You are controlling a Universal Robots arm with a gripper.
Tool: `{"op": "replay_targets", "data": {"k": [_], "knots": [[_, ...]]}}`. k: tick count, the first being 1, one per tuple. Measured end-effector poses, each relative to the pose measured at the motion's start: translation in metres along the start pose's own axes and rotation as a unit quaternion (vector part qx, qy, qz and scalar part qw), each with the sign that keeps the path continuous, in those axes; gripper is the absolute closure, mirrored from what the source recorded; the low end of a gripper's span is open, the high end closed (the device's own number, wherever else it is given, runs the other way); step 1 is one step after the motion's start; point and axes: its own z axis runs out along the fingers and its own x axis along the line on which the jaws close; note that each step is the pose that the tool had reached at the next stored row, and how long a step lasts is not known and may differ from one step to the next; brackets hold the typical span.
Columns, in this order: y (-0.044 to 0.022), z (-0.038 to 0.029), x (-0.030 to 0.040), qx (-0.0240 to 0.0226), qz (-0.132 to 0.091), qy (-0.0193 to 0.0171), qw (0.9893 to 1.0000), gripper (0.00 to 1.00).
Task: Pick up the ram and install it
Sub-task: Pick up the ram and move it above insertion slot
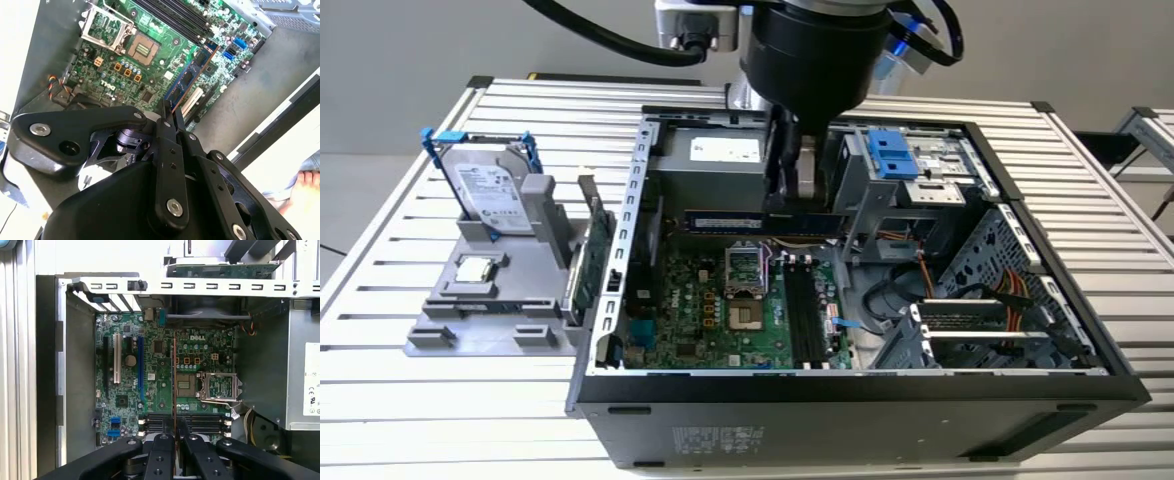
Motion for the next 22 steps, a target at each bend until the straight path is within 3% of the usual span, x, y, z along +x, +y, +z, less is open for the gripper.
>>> {"op": "replay_targets", "data": {"k": [22], "knots": [[-0.0192,-0.0007,-0.0002,0.0000,0.000,0.0002,1.0000,1.00]]}}
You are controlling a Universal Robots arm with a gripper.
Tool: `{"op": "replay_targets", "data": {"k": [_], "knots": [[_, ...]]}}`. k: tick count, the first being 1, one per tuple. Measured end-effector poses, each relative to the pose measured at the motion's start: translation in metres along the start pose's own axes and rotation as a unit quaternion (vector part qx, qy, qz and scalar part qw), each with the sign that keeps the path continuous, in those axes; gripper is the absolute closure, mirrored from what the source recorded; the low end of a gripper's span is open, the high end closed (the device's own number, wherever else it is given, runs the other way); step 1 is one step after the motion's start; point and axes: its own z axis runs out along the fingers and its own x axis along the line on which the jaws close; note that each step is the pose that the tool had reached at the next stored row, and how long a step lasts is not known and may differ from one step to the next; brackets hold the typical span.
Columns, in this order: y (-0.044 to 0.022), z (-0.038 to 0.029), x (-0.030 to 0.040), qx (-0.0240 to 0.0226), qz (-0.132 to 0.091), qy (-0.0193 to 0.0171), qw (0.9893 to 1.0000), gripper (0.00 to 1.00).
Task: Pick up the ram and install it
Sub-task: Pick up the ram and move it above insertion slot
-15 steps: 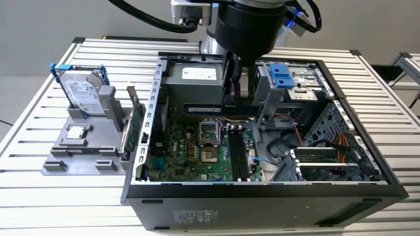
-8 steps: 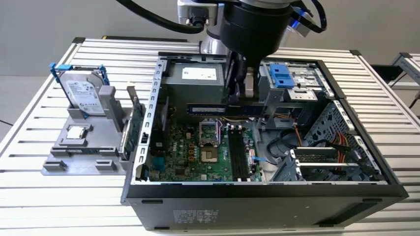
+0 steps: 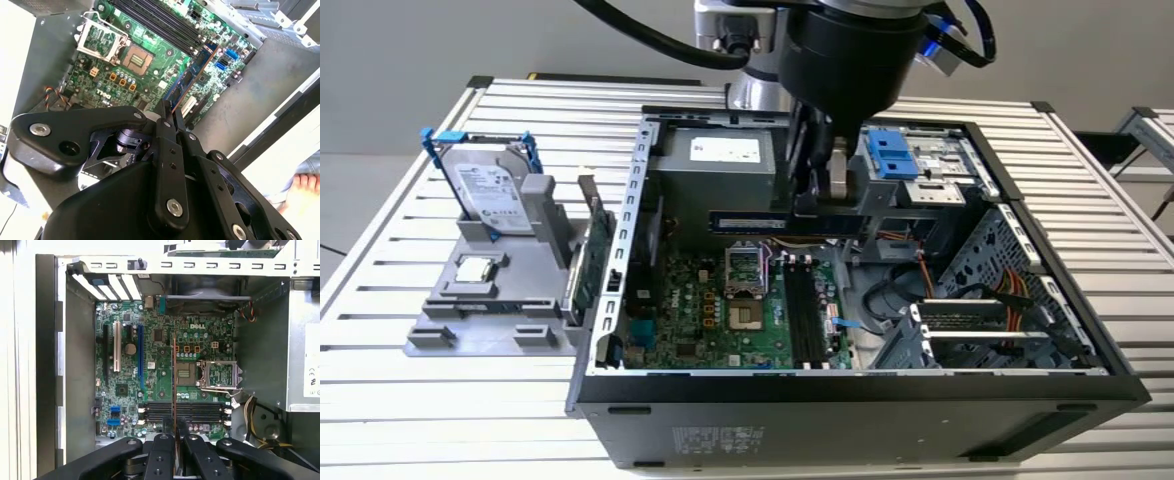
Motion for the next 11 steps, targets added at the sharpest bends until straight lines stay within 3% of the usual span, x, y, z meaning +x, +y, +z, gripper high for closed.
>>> {"op": "replay_targets", "data": {"k": [11], "knots": [[-0.0092,-0.0003,-0.0001,0.0000,0.000,0.0001,1.0000,1.00]]}}
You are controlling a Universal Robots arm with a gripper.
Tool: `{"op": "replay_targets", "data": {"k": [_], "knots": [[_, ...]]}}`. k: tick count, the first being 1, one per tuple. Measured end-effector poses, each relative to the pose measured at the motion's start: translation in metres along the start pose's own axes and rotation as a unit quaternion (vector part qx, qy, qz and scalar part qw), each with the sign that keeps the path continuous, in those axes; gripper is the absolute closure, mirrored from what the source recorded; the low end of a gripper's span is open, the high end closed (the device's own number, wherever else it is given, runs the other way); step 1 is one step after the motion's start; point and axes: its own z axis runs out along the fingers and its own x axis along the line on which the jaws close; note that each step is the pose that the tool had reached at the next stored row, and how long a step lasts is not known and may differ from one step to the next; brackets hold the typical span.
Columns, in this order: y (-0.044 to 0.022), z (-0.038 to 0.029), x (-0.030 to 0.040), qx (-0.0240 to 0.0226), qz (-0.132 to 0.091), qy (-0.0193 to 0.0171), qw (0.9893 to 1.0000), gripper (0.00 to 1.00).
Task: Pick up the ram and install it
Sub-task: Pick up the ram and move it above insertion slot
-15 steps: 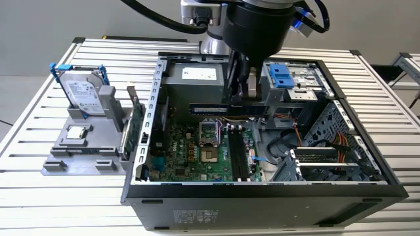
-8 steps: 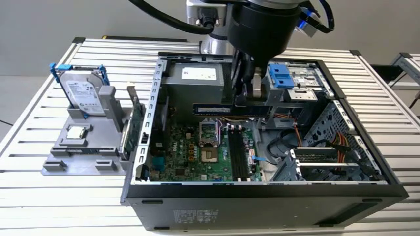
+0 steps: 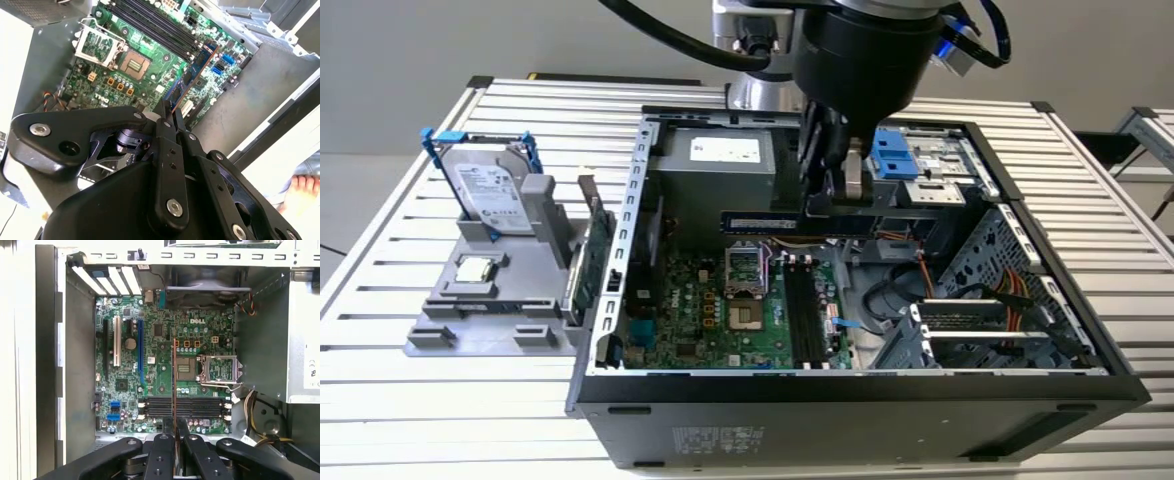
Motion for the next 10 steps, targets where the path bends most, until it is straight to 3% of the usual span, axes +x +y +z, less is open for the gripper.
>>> {"op": "replay_targets", "data": {"k": [10], "knots": [[-0.0085,-0.0003,-0.0001,0.0000,0.000,0.0000,1.0000,1.00]]}}
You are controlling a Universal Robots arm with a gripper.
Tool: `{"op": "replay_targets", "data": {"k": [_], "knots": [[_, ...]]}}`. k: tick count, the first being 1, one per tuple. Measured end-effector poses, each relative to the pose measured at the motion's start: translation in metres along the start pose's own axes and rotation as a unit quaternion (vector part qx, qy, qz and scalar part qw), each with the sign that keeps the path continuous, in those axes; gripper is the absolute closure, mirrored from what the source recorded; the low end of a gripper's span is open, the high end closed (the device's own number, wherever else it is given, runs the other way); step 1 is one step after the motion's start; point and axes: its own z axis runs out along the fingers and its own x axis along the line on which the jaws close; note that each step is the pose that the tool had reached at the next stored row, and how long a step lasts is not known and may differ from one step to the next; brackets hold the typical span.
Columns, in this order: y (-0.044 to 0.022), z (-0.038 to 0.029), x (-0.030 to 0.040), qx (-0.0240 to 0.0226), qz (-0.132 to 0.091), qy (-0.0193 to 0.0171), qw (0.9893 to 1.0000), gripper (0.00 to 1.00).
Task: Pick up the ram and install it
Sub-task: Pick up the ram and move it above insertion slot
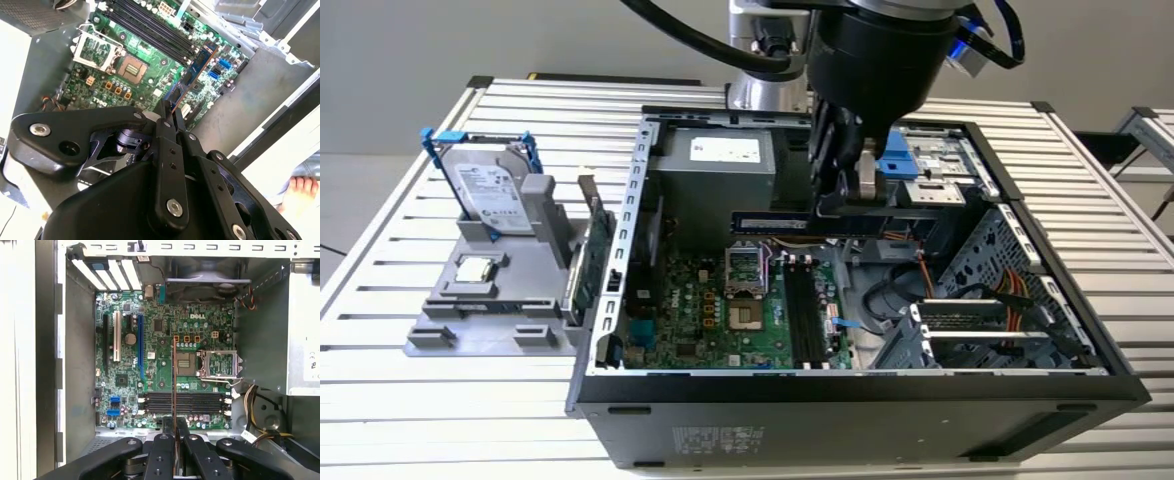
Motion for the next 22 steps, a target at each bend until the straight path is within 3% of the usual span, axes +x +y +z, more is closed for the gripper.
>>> {"op": "replay_targets", "data": {"k": [22], "knots": [[-0.0188,-0.0006,-0.0003,0.0000,0.000,0.0000,1.0000,1.00]]}}
